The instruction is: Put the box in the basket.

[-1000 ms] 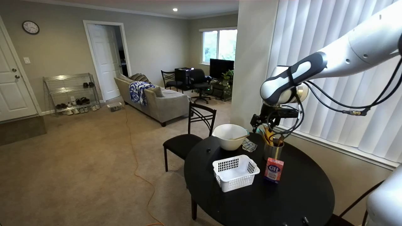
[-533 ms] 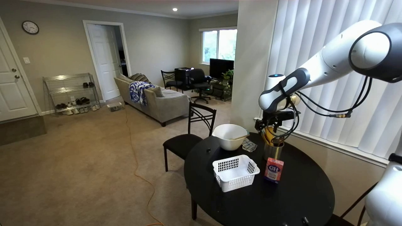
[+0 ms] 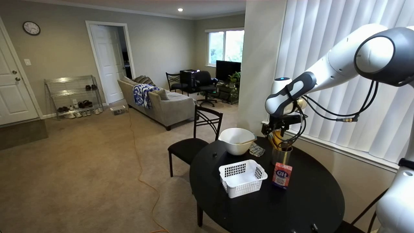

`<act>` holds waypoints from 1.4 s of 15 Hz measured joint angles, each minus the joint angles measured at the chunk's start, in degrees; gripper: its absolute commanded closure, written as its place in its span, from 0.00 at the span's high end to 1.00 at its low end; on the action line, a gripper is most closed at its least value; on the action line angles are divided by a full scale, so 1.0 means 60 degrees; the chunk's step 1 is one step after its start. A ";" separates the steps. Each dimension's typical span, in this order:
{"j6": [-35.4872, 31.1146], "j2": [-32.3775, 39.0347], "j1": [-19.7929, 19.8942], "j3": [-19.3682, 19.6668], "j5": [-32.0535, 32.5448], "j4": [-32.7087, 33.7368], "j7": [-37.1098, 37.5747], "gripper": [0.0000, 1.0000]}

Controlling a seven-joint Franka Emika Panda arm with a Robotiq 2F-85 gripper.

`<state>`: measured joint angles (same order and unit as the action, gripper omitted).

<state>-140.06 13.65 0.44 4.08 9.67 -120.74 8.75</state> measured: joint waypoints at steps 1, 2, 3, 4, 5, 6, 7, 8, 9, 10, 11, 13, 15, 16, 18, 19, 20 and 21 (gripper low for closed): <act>-0.0028 0.0001 0.0000 0.0004 0.0000 0.0000 0.0000 1.00; -0.0032 0.0022 0.0000 0.0017 0.0023 0.0007 0.0000 1.00; -0.0032 0.0087 0.0000 0.0045 0.0099 0.0031 0.0000 1.00; -0.0051 0.0235 0.0001 0.0099 0.0217 0.0107 0.0000 1.00; -0.0176 0.0478 0.0001 0.0191 0.0421 0.0229 0.0007 1.00; -0.0457 0.0820 0.0010 0.0294 0.0605 0.0375 0.0008 1.00; -0.0815 0.1230 0.0029 0.0401 0.0765 0.0542 -0.0006 1.00; -0.1234 0.1710 0.0043 0.0521 0.0910 0.0732 -0.0051 1.00; -0.1654 0.2218 0.0059 0.0633 0.1018 0.0941 -0.0148 1.00; -0.2037 0.2744 0.0091 0.0716 0.1088 0.1177 -0.0347 1.00; -0.2363 0.3239 0.0144 0.0765 0.1114 0.1428 -0.0581 1.00; -0.2873 0.4090 0.0318 0.0788 0.1117 0.1922 -0.1305 1.00; -0.3152 0.4668 0.0528 0.0796 0.1143 0.2343 -0.2165 1.00; -0.3223 0.4861 0.0634 0.0804 0.1172 0.2516 -0.2568 1.00; -0.3315 0.5111 0.0876 0.0781 0.1267 0.2788 -0.3411 1.00; -0.3325 0.5191 0.1052 0.0699 0.1282 0.2893 -0.3910 1.00; -0.3326 0.5252 0.1310 0.0500 0.1282 0.2970 -0.4468 1.00; -0.3325 0.5304 0.1629 0.0220 0.1282 0.3019 -0.4997 1.00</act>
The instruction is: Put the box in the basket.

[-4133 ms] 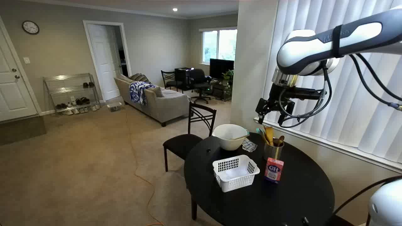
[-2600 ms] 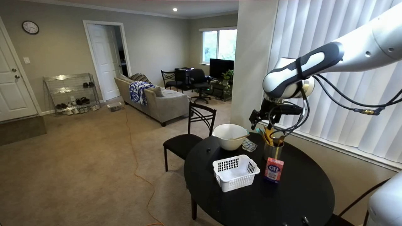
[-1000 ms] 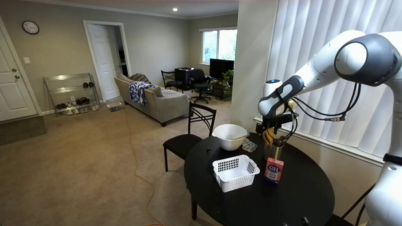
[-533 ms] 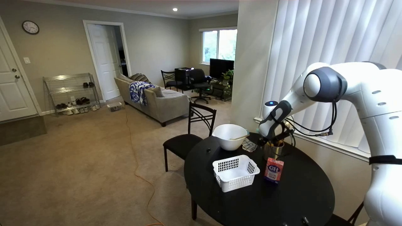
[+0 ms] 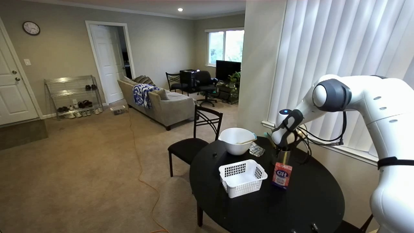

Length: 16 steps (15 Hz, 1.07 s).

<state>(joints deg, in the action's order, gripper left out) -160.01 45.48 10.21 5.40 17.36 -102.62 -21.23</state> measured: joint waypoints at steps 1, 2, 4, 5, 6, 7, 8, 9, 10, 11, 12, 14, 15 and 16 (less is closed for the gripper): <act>0.0031 0.0058 0.0335 -0.0301 -0.0002 0.0039 -0.0518 1.00; 0.0110 0.0129 0.0659 -0.0592 -0.0012 0.0074 -0.0981 1.00; 0.0375 0.0297 0.1161 -0.1022 -0.0015 0.0148 -0.1693 1.00; 0.0544 0.0395 0.1288 -0.1107 -0.0015 0.0213 -0.1927 1.00; 0.0729 0.0502 0.1339 -0.1109 -0.0015 0.0282 -0.2096 1.00; 0.0915 0.0610 0.1347 -0.1082 -0.0015 0.0364 -0.2205 1.00; 0.1079 0.0716 0.1339 -0.1049 -0.0015 0.0460 -0.2253 1.00; 0.1219 0.0788 0.1314 -0.1025 -0.0015 0.0562 -0.2257 1.00; 0.1365 0.0846 0.1269 -0.0994 -0.0015 0.0668 -0.2257 1.00; 0.1506 0.0891 0.1237 -0.0988 -0.0015 0.0768 -0.2257 1.00; 0.1619 0.0921 0.1213 -0.0988 -0.0015 0.0842 -0.2257 1.00; 0.1721 0.0930 0.1197 -0.0991 -0.0015 0.0923 -0.2258 1.00; 0.1722 0.0926 0.1200 -0.0992 -0.0015 0.0964 -0.2260 1.00; 0.1721 0.0906 0.1209 -0.0995 -0.0015 0.1002 -0.2265 1.00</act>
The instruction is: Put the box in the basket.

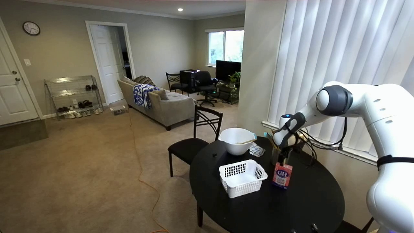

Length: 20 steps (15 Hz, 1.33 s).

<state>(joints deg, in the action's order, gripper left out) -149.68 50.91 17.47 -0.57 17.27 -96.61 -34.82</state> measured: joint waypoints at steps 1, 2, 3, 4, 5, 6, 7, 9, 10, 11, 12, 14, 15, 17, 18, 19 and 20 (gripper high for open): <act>-0.0001 -0.0043 0.0017 -0.0005 0.0000 0.0019 -0.0003 1.00; -0.0002 -0.0103 0.0047 -0.0020 -0.0003 0.0021 -0.0033 1.00; -0.0002 -0.0166 0.0074 -0.0028 -0.0007 0.0008 -0.0124 1.00; 0.0003 -0.0230 0.0096 -0.0033 -0.0020 -0.0031 -0.0220 1.00; 0.0059 -0.0277 0.0131 -0.0062 -0.0062 -0.0082 -0.0346 1.00; 0.0187 -0.0319 0.0183 -0.0121 -0.0122 -0.0163 -0.0516 1.00; 0.0310 -0.0360 0.0217 -0.0161 -0.0176 -0.0273 -0.0649 1.00; 0.0723 -0.0463 0.0271 -0.0261 -0.0352 -0.0535 -0.0865 1.00; 0.0998 -0.0530 0.0275 -0.0305 -0.0493 -0.0655 -0.0882 1.00; 0.1292 -0.0606 0.0267 -0.0344 -0.0661 -0.0755 -0.0882 1.00; 0.1502 -0.0684 0.0244 -0.0367 -0.0823 -0.0836 -0.0881 1.00; 0.1616 -0.0817 0.0187 -0.0408 -0.1185 -0.0968 -0.0877 1.00; 0.1548 -0.0853 0.0168 -0.0436 -0.1340 -0.1005 -0.0859 1.00; 0.1161 -0.0868 0.0146 -0.0502 -0.1514 -0.1039 -0.0836 1.00; 0.0897 -0.0867 0.0121 -0.0508 -0.1524 -0.1056 -0.0820 1.00; 0.0566 -0.0864 0.0071 -0.0487 -0.1524 -0.1087 -0.0813 1.00; 0.0208 -0.0859 0.0002 -0.0436 -0.1502 -0.1133 -0.0813 1.00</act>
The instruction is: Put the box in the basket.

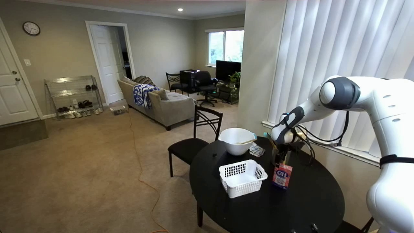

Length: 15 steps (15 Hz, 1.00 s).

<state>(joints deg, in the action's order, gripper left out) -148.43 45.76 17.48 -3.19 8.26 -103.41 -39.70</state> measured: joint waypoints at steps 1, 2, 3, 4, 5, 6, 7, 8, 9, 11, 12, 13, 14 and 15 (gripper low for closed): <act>-0.0355 0.0009 -0.0093 0.0092 0.0046 -0.0060 0.0000 1.00; -0.0675 0.0029 -0.0190 0.0201 0.0108 -0.0113 0.0000 1.00; -0.0944 0.0056 -0.0271 0.0317 0.0196 -0.0158 0.0000 1.00; -0.1159 0.0096 -0.0338 0.0430 0.0265 -0.0189 0.0000 1.00; -0.1294 0.0156 -0.0375 0.0519 0.0303 -0.0197 0.0000 1.00; -0.1342 0.0228 -0.0386 0.0588 0.0322 -0.0198 0.0000 1.00; -0.1347 0.0315 -0.0386 0.0644 0.0325 -0.0198 0.0000 1.00; -0.1347 0.0420 -0.0385 0.0697 0.0325 -0.0199 0.0000 1.00; -0.1347 0.0530 -0.0381 0.0741 0.0325 -0.0198 0.0001 1.00; -0.1347 0.0748 -0.0380 0.0806 0.0325 -0.0194 0.0014 1.00; -0.1347 0.0845 -0.0380 0.0825 0.0325 -0.0184 0.0040 1.00; -0.1349 0.0932 -0.0380 0.0837 0.0325 -0.0172 0.0077 1.00; -0.1367 0.0996 -0.0380 0.0844 0.0325 -0.0155 0.0122 1.00; -0.1427 0.1047 -0.0379 0.0846 0.0325 -0.0132 0.0164 1.00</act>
<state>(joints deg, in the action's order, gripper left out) -156.99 52.04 15.20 1.89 10.21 -104.20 -38.72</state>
